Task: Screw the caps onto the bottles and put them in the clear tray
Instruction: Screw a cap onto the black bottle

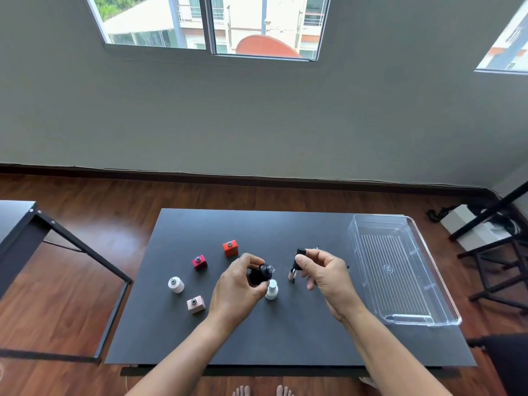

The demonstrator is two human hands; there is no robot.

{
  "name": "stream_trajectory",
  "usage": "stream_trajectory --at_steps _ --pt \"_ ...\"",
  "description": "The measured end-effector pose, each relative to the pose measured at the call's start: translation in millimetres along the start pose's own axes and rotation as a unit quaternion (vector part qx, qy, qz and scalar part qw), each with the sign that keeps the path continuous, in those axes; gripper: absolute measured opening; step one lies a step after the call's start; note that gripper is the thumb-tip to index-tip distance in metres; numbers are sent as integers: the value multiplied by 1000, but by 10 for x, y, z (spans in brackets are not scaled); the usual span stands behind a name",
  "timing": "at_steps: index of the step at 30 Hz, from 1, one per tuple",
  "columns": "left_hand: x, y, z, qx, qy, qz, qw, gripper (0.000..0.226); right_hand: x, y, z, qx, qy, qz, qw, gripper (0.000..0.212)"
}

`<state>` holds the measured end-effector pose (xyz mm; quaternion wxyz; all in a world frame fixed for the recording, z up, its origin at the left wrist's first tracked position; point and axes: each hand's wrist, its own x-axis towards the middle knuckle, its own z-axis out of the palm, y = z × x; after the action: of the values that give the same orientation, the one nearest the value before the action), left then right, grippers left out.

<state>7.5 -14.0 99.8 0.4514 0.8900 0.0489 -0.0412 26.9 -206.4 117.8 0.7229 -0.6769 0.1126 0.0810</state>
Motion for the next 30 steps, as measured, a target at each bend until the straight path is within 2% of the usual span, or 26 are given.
stream_trajectory --at_steps 7,15,25,30 --pt "10 27 24 17 6 15 1000 33 -3 -54 -7 23 6 -19 1000 28" --pt "30 48 26 7 4 14 1000 32 14 -59 10 27 24 -56 998 22" --pt "45 68 37 -13 5 21 1000 33 19 -34 70 2 18 -51 999 22" --pt "53 71 31 -5 -4 40 999 37 18 -5 80 -81 2 -41 996 19"
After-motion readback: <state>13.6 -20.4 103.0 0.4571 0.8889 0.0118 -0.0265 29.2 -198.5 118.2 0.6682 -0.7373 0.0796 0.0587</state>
